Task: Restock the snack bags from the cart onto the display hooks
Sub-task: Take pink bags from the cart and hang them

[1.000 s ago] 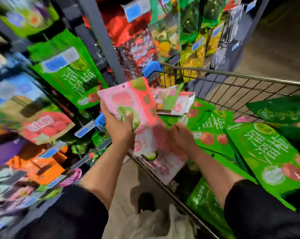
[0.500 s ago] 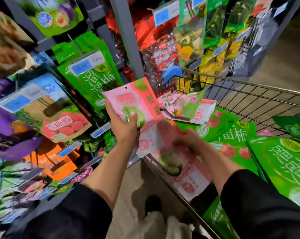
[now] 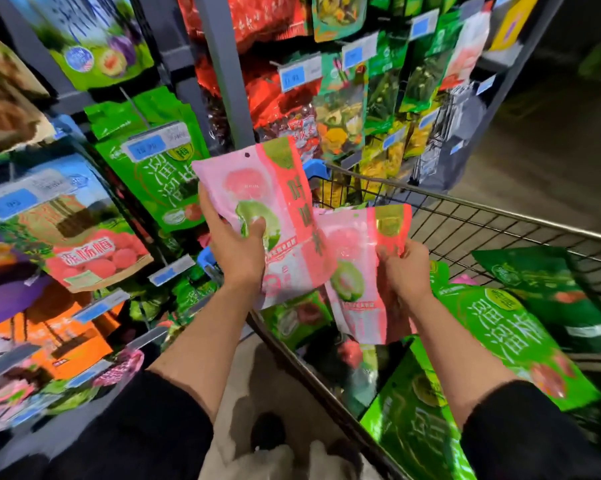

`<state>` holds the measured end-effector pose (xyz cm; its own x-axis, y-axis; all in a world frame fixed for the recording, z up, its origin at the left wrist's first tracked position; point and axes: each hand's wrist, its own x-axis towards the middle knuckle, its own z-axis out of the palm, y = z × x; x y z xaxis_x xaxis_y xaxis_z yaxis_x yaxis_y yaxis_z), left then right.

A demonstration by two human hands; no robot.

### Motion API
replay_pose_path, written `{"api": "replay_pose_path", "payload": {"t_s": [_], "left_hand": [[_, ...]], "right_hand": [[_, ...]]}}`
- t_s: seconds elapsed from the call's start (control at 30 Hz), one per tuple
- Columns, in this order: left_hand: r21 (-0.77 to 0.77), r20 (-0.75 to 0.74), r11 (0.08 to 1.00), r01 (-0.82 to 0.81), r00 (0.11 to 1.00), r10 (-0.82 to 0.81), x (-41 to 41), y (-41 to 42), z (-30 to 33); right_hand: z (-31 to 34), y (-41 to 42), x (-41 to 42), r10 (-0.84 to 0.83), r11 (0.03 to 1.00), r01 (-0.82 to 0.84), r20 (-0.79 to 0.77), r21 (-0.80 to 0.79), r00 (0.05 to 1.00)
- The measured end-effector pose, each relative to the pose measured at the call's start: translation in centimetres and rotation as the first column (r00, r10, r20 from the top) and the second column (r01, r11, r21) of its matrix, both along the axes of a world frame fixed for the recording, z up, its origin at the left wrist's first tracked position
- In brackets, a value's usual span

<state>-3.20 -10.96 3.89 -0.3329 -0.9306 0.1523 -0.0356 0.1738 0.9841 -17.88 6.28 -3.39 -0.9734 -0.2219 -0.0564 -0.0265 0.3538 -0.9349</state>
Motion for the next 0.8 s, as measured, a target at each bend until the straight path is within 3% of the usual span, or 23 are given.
{"api": "replay_pose_path", "payload": {"t_s": [0.2, 0.43, 0.63, 0.8], "left_hand": [[-0.088, -0.179, 0.994, -0.059, 0.983, 0.042, 3.5, 0.1, 3.3], [-0.178, -0.341, 0.968, -0.176, 0.934, 0.107, 12.0, -4.7, 7.9], [-0.244, -0.428, 0.893, -0.378, 0.868, 0.25, 24.3, -10.2, 11.5], [-0.306, -0.48, 0.815, -0.491, 0.82, 0.313, 35.2, -13.5, 14.6]], "right_hand": [[5.4, -2.2, 1.7, -0.077, 0.983, 0.05, -0.151, -0.178, 0.985], [15.2, -9.4, 8.9, 0.035, 0.924, -0.17, -0.367, -0.343, 0.93], [20.9, -17.3, 18.7, 0.129, 0.891, -0.346, -0.566, -0.295, 0.814], [25.5, -23.2, 28.4, 0.215, 0.827, -0.522, -0.74, -0.209, 0.637]]}}
